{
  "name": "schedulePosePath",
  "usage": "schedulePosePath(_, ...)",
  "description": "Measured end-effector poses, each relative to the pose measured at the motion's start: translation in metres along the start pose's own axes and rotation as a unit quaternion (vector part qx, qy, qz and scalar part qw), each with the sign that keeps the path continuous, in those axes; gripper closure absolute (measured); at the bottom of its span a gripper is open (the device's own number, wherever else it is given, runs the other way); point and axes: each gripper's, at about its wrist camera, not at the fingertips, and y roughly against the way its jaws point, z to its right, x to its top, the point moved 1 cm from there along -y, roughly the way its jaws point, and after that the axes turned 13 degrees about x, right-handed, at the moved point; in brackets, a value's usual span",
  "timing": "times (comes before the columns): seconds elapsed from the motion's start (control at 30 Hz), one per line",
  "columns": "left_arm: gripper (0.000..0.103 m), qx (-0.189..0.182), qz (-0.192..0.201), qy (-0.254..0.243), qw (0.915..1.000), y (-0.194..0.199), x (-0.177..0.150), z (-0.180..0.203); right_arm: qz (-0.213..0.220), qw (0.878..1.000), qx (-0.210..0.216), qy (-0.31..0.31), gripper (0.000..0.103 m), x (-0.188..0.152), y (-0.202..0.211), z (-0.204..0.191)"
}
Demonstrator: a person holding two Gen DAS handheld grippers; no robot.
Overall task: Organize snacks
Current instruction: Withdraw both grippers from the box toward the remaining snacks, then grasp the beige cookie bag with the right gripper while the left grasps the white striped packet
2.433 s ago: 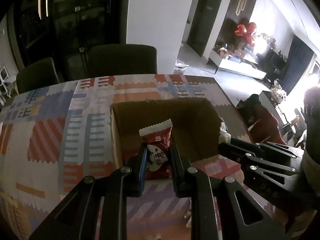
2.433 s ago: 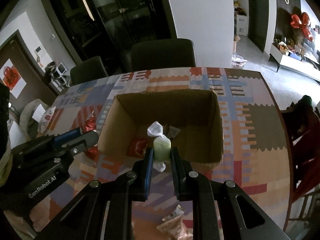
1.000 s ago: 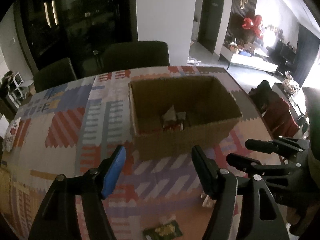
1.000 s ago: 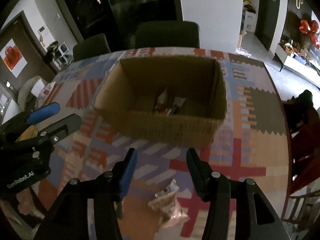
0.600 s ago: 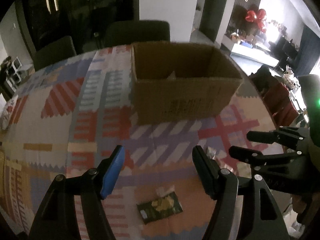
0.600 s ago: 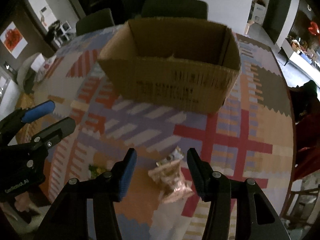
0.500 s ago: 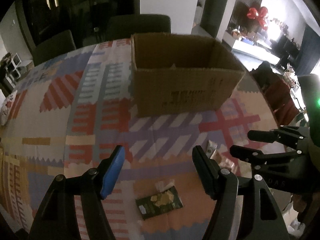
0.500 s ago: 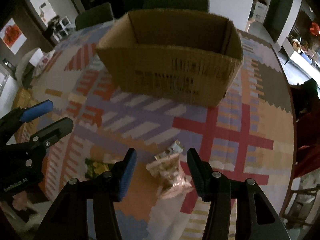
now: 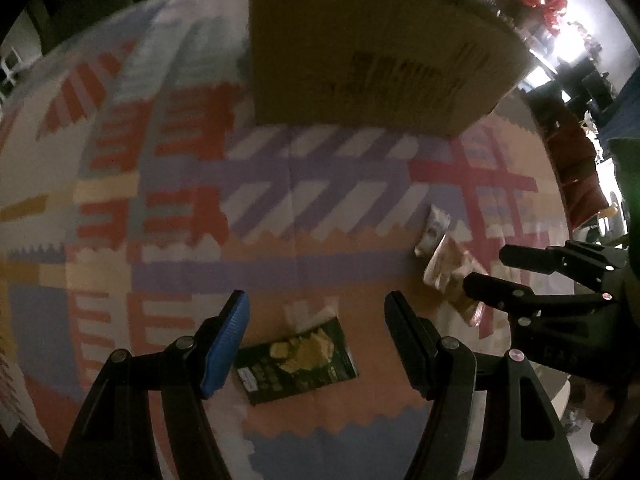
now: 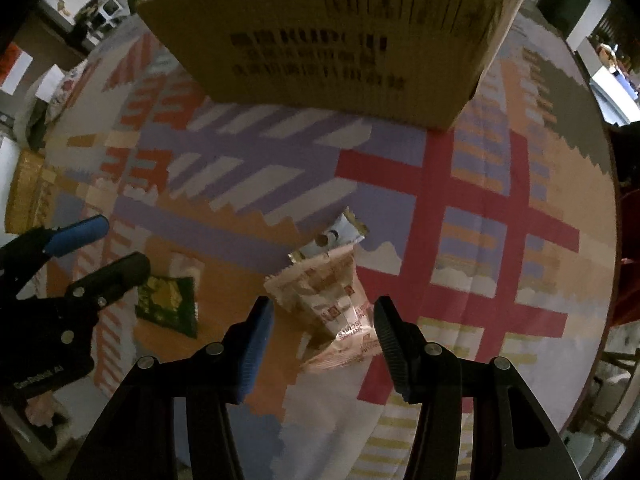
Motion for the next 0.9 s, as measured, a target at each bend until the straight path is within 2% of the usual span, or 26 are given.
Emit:
schedulePosePath(0.1, 0.033, -0.006, -0.029, 0.001, 0.9996, -0.014, 0.0, 0.0, -0.016, 1.0, 0.007, 0.0, 0.05, 0.0, -0.009, -0.001)
schedulePosePath(0.17, 0.029, -0.003, -0.046, 0.005, 0.9989, -0.023, -0.001, 0.0, -0.027, 1.0, 0.007, 0.007, 0.05, 0.001, -0.016, -0.002)
schedulePosePath(0.3, 0.029, -0.003, -0.074, 0.009, 0.9972, -0.037, -0.001, -0.001, -0.036, 0.999, -0.003, -0.001, 0.05, 0.004, -0.025, 0.001)
schedulePosePath(0.4, 0.029, 0.004, -0.091, 0.01, 0.9958, -0.045, -0.001, 0.003, -0.038, 0.999, -0.004, -0.008, 0.043, 0.006, -0.03, 0.004)
schedulePosePath(0.67, 0.031, 0.033, -0.098, 0.02, 0.9944, -0.055, 0.002, 0.012, -0.044, 0.999, -0.005, -0.03, 0.043, 0.008, -0.043, 0.014)
schedulePosePath(0.77, 0.034, 0.028, -0.106, 0.026, 0.9937, -0.059, 0.002, 0.015, -0.044, 0.998, -0.004, -0.042, 0.043, 0.006, -0.047, 0.016)
schedulePosePath(0.9, 0.034, 0.041, -0.11, 0.026, 0.9928, -0.068, 0.0, 0.021, -0.05, 0.997, 0.001, -0.052, 0.043, 0.004, -0.051, 0.022)
